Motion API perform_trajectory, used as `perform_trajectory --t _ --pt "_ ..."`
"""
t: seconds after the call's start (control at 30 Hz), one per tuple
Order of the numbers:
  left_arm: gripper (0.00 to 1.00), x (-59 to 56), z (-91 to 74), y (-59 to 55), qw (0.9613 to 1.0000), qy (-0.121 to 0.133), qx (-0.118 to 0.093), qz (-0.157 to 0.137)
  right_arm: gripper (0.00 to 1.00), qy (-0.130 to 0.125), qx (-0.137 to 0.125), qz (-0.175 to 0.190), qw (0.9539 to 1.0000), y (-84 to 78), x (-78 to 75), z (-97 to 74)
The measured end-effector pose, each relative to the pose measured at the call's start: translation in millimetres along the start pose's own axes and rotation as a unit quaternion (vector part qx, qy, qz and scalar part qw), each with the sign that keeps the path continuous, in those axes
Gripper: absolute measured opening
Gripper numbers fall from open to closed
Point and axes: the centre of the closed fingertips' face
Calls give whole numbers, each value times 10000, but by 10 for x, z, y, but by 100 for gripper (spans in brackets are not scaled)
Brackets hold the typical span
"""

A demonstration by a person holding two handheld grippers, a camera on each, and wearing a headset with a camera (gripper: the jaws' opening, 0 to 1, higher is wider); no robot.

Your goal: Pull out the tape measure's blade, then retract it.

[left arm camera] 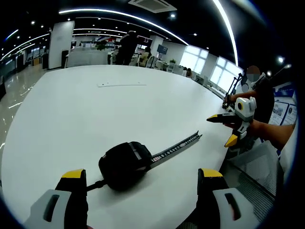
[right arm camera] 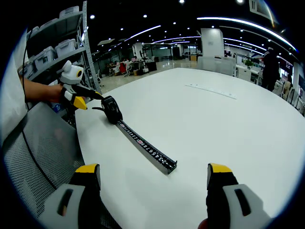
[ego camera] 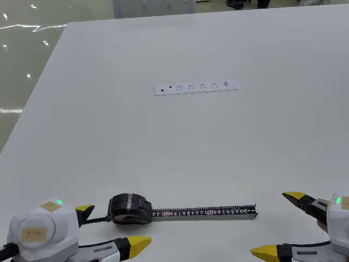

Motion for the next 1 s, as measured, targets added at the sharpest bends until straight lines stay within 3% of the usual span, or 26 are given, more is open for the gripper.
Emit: perform_trajectory --t 0.2,0.5,1.0 --pt "93 -47 111 -11 9999 51 47 -131 94 1 -10 5 10000 4 -6 -8" --pt "93 -17 289 -39 9995 146 85 -268 94 -5 -37 32 10000 -3 -25 -3" --pt "90 -1 371 -24 9993 254 79 -265 93 45 -63 72 9999 -22 -34 40"
Point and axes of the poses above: the centre of the closed fingertips' face, and the gripper's own axes: z roughly forward along the fingers, x roughly to its left, y roughly out of its top, and after that the axes turned 14 degrees about z, right-handed
